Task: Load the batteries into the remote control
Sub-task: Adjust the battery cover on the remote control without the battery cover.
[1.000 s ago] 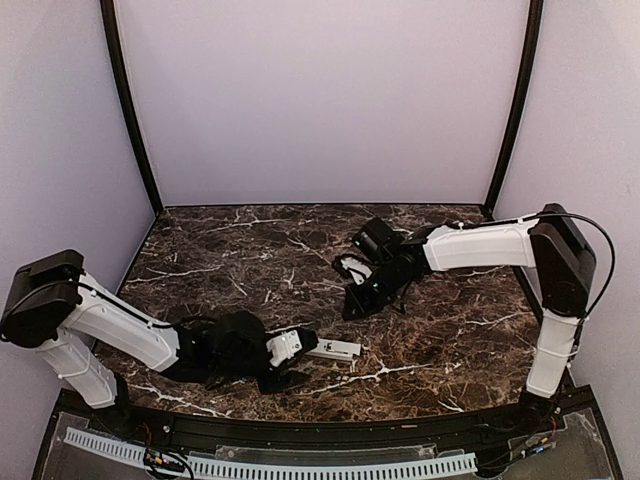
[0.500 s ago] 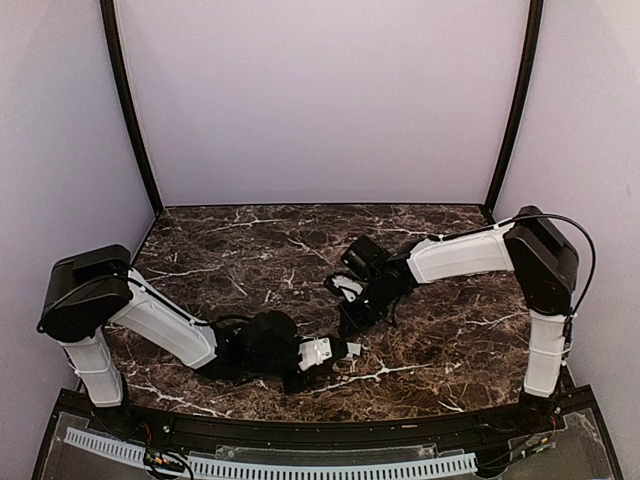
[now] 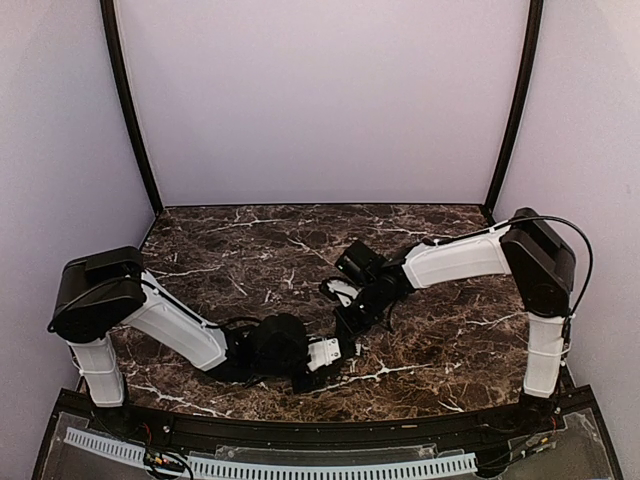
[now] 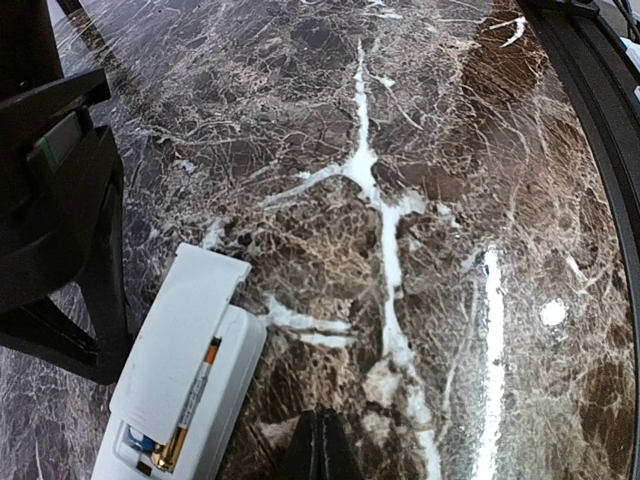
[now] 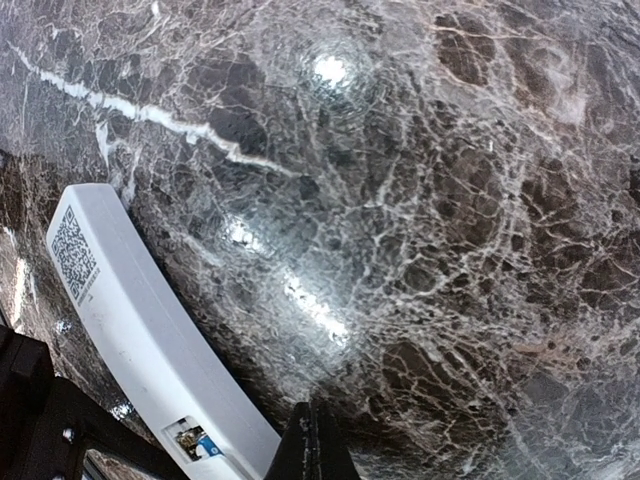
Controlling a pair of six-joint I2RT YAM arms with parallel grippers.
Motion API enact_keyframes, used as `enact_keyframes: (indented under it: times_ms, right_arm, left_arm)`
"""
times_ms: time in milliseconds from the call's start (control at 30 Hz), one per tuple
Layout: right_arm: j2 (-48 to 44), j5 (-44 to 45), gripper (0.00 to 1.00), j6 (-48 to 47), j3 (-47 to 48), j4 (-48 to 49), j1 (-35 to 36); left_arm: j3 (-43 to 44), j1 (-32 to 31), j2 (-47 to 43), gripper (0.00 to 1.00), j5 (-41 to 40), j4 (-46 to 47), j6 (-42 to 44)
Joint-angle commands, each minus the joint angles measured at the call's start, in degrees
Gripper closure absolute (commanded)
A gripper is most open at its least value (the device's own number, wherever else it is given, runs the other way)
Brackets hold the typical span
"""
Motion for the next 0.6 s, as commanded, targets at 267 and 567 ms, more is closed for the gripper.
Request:
enact_keyframes:
  times_ms: [267, 567]
  right_arm:
    - [0.75, 2.75, 1.0, 1.56, 0.09, -0.67, 2.73]
    - [1.23, 4.45, 0.99, 1.69, 1.2, -1.42, 2.99]
  left_arm:
    - [0.48, -0.21, 2.08, 1.0, -6.29, -1.19, -1.09]
    - [1.18, -0.21, 2.22, 1.0, -6.59, -0.89, -1.55]
